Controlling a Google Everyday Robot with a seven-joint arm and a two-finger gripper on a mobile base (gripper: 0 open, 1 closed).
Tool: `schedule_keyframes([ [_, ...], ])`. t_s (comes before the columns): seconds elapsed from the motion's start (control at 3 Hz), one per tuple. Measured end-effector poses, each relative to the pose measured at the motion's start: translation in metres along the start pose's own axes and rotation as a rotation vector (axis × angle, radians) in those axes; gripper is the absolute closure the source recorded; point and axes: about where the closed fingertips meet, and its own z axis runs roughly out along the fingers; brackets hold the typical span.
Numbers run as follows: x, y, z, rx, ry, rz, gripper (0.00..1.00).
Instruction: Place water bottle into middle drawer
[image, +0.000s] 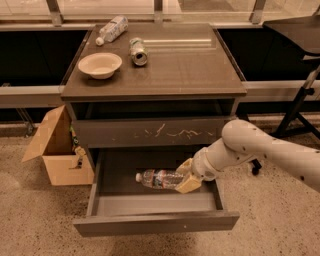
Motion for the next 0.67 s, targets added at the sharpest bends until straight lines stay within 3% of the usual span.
schedule_keyframes([
  [0.67,0.085,-0.032,0.050,0.061,0.087,0.113,1.00],
])
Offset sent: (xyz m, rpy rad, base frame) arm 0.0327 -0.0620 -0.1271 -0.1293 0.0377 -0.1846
